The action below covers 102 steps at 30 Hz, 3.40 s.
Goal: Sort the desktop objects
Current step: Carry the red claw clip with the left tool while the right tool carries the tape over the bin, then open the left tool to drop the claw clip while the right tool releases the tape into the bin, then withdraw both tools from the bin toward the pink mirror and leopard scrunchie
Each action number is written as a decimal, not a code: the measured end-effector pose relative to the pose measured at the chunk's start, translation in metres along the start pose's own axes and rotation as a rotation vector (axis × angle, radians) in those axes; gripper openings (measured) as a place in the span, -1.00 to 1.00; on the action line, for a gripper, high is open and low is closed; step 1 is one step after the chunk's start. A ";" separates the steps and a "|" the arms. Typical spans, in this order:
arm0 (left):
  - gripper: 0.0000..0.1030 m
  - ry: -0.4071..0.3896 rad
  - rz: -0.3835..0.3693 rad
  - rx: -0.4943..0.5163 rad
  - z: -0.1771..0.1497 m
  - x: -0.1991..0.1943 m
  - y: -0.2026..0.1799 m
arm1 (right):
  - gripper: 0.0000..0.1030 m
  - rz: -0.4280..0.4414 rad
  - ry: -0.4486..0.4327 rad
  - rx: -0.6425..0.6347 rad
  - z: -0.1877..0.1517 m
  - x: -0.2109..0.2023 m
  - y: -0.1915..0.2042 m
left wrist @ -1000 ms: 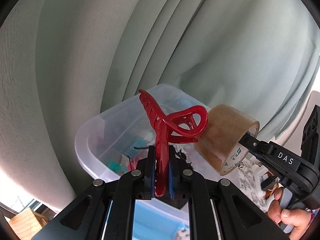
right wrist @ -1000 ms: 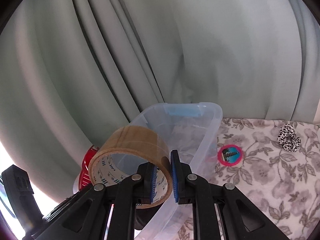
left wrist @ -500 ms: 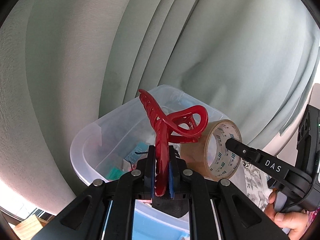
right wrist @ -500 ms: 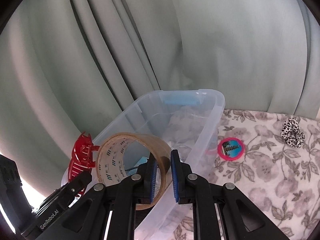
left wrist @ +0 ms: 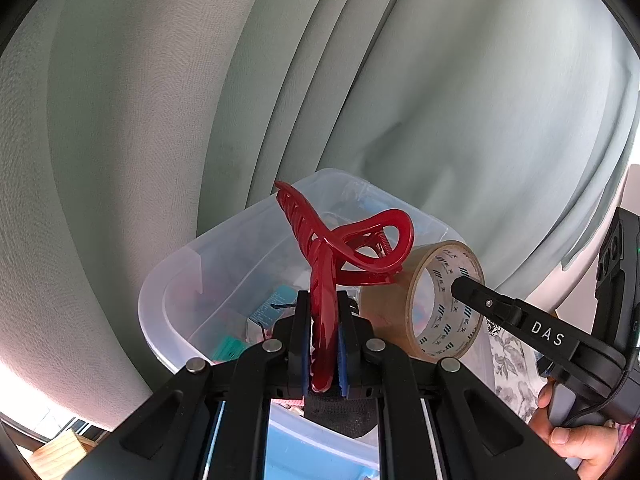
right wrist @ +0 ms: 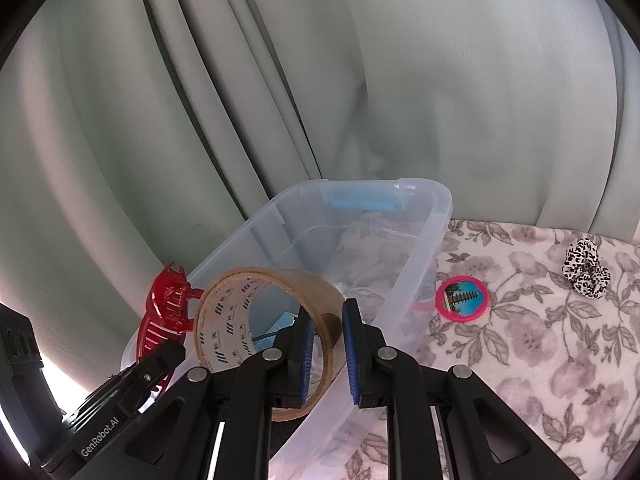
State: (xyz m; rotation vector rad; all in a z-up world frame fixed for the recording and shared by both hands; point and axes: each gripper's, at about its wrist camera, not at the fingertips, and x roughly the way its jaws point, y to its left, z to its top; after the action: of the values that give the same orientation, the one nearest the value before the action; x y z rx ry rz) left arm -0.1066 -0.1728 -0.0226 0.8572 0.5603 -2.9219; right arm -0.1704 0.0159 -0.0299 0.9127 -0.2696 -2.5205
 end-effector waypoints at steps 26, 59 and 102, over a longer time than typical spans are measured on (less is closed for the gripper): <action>0.00 0.005 -0.041 -0.018 0.007 -0.004 0.002 | -0.07 -0.019 0.005 -0.073 0.000 -0.013 0.017; 0.48 -0.014 0.012 -0.029 0.003 -0.038 -0.002 | 0.55 -0.007 -0.016 -0.098 -0.005 -0.042 0.036; 0.49 0.177 -0.210 0.362 -0.054 0.033 -0.207 | 0.67 -0.287 -0.143 0.229 0.004 -0.129 -0.180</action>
State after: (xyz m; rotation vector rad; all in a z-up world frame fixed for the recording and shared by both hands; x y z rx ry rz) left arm -0.1361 0.0419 -0.0141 1.1684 0.1308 -3.2175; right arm -0.1458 0.2353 -0.0127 0.9119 -0.5144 -2.8704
